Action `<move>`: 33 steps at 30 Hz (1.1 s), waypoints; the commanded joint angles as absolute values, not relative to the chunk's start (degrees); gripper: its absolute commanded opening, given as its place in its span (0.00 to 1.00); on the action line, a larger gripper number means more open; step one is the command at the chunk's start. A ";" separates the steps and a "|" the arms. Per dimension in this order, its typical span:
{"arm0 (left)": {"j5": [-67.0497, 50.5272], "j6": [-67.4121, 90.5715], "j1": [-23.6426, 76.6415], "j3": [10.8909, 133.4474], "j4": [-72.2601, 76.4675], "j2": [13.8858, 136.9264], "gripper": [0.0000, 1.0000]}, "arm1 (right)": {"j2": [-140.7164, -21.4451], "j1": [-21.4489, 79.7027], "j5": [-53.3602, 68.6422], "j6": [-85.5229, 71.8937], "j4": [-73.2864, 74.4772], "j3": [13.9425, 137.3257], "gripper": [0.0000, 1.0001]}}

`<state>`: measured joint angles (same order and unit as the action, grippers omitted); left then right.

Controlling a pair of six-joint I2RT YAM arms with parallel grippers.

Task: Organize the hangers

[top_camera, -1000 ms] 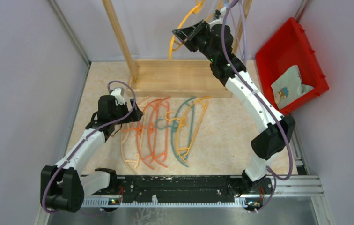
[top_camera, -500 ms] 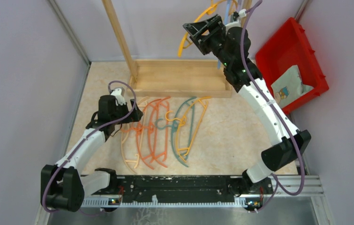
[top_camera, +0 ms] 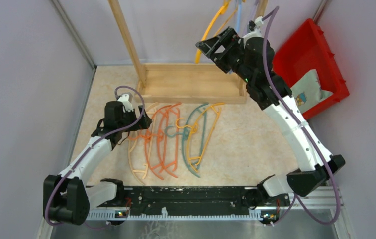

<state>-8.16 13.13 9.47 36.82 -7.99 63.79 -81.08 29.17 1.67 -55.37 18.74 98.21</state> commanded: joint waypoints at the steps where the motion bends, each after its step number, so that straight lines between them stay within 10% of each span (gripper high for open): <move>1: -8.68 12.91 9.14 36.57 -7.30 63.41 1.00 | -75.85 35.22 -2.62 -45.65 28.18 96.19 0.81; 12: -9.05 12.81 8.88 36.89 -7.17 64.94 1.00 | -75.43 65.97 -25.06 -43.50 43.44 76.08 0.77; 33: -9.17 13.29 8.79 35.93 -8.43 63.37 1.00 | -93.03 66.68 -19.53 -45.38 27.58 60.07 0.60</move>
